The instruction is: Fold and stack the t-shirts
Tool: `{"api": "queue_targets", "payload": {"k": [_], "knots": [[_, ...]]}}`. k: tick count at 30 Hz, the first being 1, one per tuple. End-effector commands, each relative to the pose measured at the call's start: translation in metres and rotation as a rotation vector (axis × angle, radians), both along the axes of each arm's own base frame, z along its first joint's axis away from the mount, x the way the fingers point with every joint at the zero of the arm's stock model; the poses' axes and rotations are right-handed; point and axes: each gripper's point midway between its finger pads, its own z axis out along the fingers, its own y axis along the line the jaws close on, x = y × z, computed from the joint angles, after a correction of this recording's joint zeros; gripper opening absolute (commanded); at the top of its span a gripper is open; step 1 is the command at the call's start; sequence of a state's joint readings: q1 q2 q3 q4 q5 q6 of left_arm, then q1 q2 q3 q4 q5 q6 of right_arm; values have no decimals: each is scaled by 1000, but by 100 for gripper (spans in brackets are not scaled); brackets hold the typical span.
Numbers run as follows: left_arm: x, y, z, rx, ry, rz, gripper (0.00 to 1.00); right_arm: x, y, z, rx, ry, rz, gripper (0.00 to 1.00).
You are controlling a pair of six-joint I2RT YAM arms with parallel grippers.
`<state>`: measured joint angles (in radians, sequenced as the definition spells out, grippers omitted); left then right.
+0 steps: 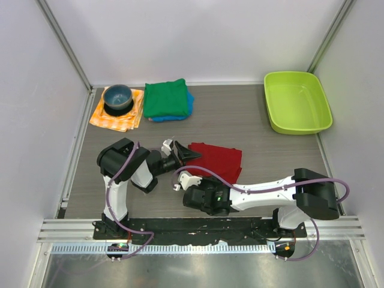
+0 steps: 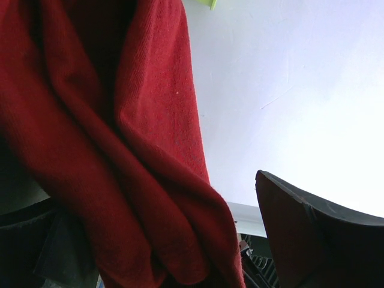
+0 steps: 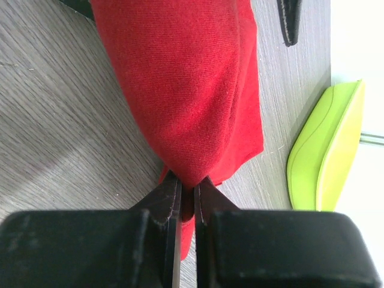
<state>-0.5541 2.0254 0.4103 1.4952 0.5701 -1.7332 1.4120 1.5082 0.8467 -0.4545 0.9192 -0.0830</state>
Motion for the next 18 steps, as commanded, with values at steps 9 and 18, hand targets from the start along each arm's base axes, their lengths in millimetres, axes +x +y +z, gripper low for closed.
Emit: {"api": "queue_targets", "payload": {"k": [9, 18], "knots": [[-16, 2, -57, 150, 173, -72, 79, -6, 3, 11, 51, -21, -21, 1], [-8, -6, -78, 192, 181, -105, 37, -20, 8, 21, 81, -32, 2, 1]]}}
